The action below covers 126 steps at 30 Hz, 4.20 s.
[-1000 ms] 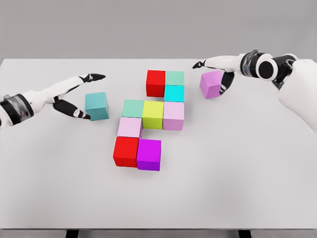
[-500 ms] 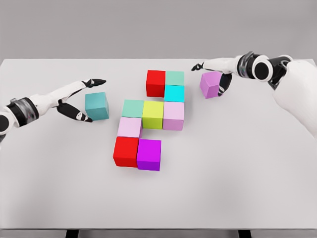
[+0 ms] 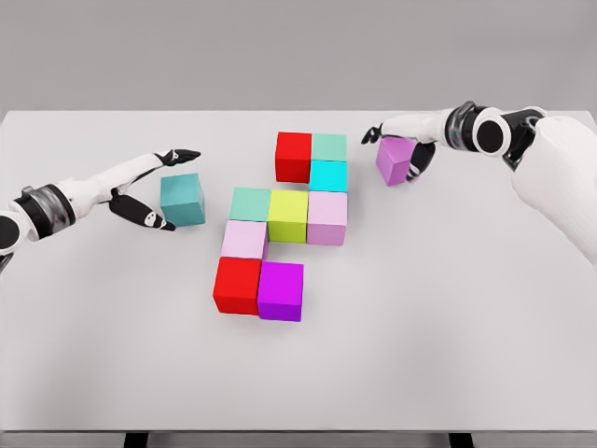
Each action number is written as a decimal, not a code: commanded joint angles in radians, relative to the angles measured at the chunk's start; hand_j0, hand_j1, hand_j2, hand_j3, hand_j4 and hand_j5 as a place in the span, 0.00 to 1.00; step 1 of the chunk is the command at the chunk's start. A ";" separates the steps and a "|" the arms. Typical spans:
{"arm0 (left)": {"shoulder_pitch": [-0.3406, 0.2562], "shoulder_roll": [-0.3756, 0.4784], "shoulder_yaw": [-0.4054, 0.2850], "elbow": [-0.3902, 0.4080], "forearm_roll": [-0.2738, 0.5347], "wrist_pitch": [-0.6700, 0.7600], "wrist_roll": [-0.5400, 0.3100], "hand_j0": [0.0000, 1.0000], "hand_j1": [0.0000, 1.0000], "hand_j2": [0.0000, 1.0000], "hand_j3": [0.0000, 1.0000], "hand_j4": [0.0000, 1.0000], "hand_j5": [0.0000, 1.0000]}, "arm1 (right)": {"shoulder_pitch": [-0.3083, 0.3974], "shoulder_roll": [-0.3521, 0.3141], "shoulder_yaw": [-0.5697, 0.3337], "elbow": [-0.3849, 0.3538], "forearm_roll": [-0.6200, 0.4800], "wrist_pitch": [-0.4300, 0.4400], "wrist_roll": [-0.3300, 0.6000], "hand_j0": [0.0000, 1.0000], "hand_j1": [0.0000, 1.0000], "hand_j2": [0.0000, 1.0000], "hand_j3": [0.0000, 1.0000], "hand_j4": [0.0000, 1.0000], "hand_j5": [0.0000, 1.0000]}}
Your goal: Assemble the squares on the desktop into the number 2
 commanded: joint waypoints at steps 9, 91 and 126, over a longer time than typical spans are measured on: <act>-0.012 -0.019 -0.001 0.044 0.003 0.002 0.000 1.00 1.00 1.00 1.00 1.00 1.00 | 0.000 0.000 0.001 0.000 -0.001 -0.021 0.000 0.47 0.47 0.47 0.47 0.47 0.47; -0.250 -0.220 -0.017 0.291 -0.255 -0.151 -0.004 0.46 0.46 0.46 0.46 0.46 0.46 | 0.078 -0.402 0.191 -0.853 -0.001 -0.514 0.000 0.44 0.44 0.44 0.44 0.44 0.44; -0.356 -0.404 -0.029 0.503 -0.338 -0.211 0.000 0.46 0.46 0.46 0.46 0.46 0.46 | 0.029 -0.391 0.197 -0.853 -0.029 -0.514 0.000 1.00 1.00 1.00 1.00 1.00 1.00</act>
